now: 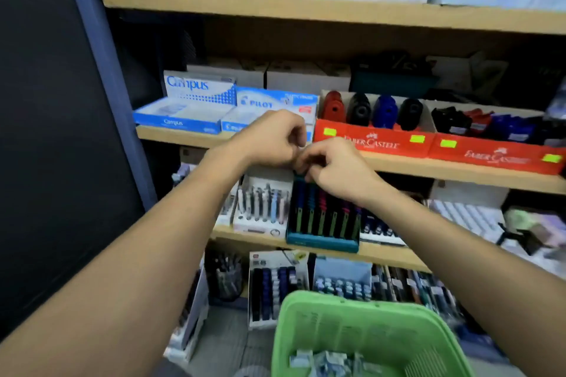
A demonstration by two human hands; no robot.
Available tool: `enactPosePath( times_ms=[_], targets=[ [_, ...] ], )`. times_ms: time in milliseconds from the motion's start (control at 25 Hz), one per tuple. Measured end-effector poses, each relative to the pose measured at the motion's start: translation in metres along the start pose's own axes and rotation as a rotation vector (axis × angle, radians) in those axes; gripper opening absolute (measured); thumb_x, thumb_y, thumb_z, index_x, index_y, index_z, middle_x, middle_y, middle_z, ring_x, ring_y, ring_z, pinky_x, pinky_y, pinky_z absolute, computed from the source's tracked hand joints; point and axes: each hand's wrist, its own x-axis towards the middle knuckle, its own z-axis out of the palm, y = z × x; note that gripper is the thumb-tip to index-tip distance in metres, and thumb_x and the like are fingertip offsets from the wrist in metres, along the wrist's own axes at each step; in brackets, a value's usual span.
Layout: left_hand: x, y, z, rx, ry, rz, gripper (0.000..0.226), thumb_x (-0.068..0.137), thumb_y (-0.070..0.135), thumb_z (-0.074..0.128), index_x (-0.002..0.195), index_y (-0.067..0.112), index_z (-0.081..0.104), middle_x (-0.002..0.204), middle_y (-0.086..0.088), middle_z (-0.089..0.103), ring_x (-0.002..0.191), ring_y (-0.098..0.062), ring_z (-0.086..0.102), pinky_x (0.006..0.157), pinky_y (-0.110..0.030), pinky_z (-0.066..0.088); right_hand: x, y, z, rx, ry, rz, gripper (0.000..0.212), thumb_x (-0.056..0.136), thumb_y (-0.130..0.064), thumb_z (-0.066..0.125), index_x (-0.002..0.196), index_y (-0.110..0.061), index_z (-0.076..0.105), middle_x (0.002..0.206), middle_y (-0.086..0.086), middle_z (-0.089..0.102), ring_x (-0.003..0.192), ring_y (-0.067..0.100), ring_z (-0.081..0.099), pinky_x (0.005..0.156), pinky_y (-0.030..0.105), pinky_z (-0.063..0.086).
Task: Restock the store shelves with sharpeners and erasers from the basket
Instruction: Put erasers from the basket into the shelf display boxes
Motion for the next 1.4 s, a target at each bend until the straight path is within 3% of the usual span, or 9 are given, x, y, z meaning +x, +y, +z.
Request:
enactPosePath(
  times_ms=[200,320,520,720,840,960,1120,1240,1400],
  targets=[
    [-0.04,0.062,0.137,0.214,-0.526,0.116,0.005,0.08,0.015,0.065,0.085,0.013,0.066,0.078,-0.004,0.064,0.074,-0.024,0.058,0.063,-0.033,0.045,-0.1,0.098,0.044,-0.069,-0.367,0.27,0.013,0.08,-0.001,0.065,0.083,-0.004,0.077,0.08,0.012,0.075,0.077,0.023,0.072,0.067,0.037,0.058],
    [-0.068,0.064,0.22,0.208,-0.744,0.06,0.015,0.083,0.012,0.059,0.094,0.012,0.07,0.088,-0.009,0.071,0.084,-0.031,0.068,0.07,-0.037,0.056,-0.152,0.143,0.084,-0.068,-0.527,0.381,0.018,0.085,-0.001,0.061,0.079,-0.014,0.072,0.076,0.006,0.072,0.074,0.022,0.07,0.06,0.024,0.05],
    [-0.128,0.054,0.337,0.192,-0.959,-0.102,0.016,0.085,0.005,0.063,0.1,0.003,0.066,0.089,-0.012,0.062,0.08,-0.027,0.06,0.063,-0.033,0.044,-0.231,0.215,0.154,-0.172,-0.726,0.559,0.029,0.087,-0.009,0.062,0.114,-0.016,0.073,0.111,0.008,0.073,0.1,0.023,0.068,0.083,0.028,0.054],
    [-0.169,0.015,0.4,0.143,-1.042,-0.352,0.017,0.09,0.015,0.067,0.099,0.006,0.057,0.081,-0.008,0.052,0.071,-0.021,0.052,0.058,-0.032,0.042,-0.287,0.27,0.203,-0.163,-0.807,0.776,0.057,0.083,-0.021,0.073,0.134,-0.008,0.051,0.127,0.014,0.059,0.105,0.027,0.059,0.087,0.032,0.051],
    [-0.189,-0.004,0.432,0.079,-1.024,-0.516,0.035,0.085,0.02,0.072,0.114,0.002,0.063,0.106,-0.014,0.066,0.093,-0.027,0.066,0.078,-0.037,0.055,-0.3,0.289,0.222,-0.147,-0.727,0.895,0.047,0.082,-0.02,0.074,0.12,-0.004,0.054,0.116,0.014,0.059,0.092,0.022,0.053,0.073,0.025,0.044],
    [-0.205,-0.005,0.46,0.062,-0.964,-0.58,0.067,0.086,0.026,0.074,0.141,0.001,0.045,0.136,-0.019,0.049,0.127,-0.034,0.05,0.105,-0.04,0.045,-0.299,0.299,0.239,-0.055,-0.593,0.969,0.044,0.082,-0.014,0.073,0.12,-0.003,0.053,0.106,0.01,0.059,0.086,0.02,0.056,0.062,0.02,0.042],
    [-0.215,-0.005,0.492,-0.073,-0.853,-0.813,0.097,0.073,0.022,0.086,0.149,0.017,0.026,0.154,-0.015,0.017,0.138,-0.039,0.035,0.108,-0.041,0.043,-0.296,0.3,0.272,0.102,-0.487,0.96,0.07,0.08,-0.014,0.076,0.14,-0.008,0.04,0.135,0.017,0.051,0.124,0.036,0.053,0.093,0.035,0.047],
    [-0.22,-0.01,0.499,-0.095,-0.825,-0.807,0.088,0.068,0.026,0.088,0.139,0.03,0.035,0.144,-0.014,0.026,0.127,-0.041,0.045,0.102,-0.041,0.047,-0.3,0.302,0.284,0.118,-0.558,0.866,0.082,0.078,-0.012,0.079,0.148,-0.011,0.037,0.148,0.017,0.036,0.136,0.034,0.041,0.106,0.032,0.038],
    [-0.225,-0.012,0.501,-0.1,-0.804,-0.807,0.09,0.064,0.027,0.09,0.134,0.023,0.033,0.137,-0.013,0.041,0.118,-0.04,0.053,0.094,-0.043,0.052,-0.303,0.312,0.286,0.078,-0.63,0.796,0.103,0.07,-0.024,0.089,0.152,-0.009,0.028,0.151,0.015,0.033,0.138,0.031,0.038,0.108,0.032,0.038]
  ],
)
